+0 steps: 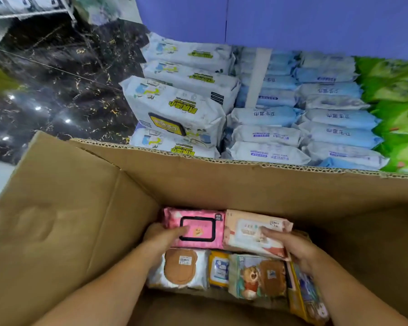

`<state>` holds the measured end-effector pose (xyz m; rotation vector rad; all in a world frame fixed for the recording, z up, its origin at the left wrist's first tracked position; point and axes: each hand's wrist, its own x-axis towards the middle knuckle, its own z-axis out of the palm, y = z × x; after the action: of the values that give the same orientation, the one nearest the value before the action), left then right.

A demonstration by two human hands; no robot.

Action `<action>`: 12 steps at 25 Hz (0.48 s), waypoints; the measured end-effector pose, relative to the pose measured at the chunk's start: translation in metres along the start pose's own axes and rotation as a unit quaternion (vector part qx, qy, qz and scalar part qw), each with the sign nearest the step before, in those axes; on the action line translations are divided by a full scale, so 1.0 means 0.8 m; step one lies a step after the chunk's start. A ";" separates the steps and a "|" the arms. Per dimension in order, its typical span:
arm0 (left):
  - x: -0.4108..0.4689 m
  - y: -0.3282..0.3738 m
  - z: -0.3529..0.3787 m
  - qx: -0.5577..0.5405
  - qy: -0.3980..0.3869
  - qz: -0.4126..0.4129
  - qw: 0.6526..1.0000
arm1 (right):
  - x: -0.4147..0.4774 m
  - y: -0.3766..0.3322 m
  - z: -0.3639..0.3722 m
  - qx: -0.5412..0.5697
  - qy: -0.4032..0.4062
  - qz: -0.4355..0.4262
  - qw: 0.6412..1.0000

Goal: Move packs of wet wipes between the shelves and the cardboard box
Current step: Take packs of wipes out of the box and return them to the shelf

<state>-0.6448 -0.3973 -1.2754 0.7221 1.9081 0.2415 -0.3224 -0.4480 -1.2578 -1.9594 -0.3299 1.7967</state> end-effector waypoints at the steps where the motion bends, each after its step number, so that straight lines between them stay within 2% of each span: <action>1: 0.001 0.003 -0.002 -0.007 -0.041 -0.013 0.999 | 0.000 -0.001 -0.001 0.008 -0.006 0.003 1.000; 3: 0.002 0.009 0.000 0.003 -0.093 -0.024 0.995 | 0.006 -0.002 0.000 0.002 -0.001 -0.023 1.000; 4: 0.008 0.009 0.005 0.018 -0.093 -0.013 0.995 | 0.006 -0.003 0.000 0.000 0.004 -0.040 0.999; 7: 0.027 0.000 0.017 0.109 -0.026 0.032 0.993 | 0.006 0.002 -0.006 0.005 0.014 -0.071 0.997; 10: 0.011 0.012 0.020 0.093 -0.021 0.086 0.992 | -0.002 0.003 -0.016 0.004 0.026 -0.079 0.997; 12: -0.021 0.035 0.015 0.040 -0.023 0.099 0.994 | -0.017 -0.006 -0.017 0.014 0.037 -0.087 0.995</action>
<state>-0.6192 -0.3866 -1.2546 0.9649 1.8129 0.2699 -0.3098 -0.4527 -1.2432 -1.9091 -0.4336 1.6077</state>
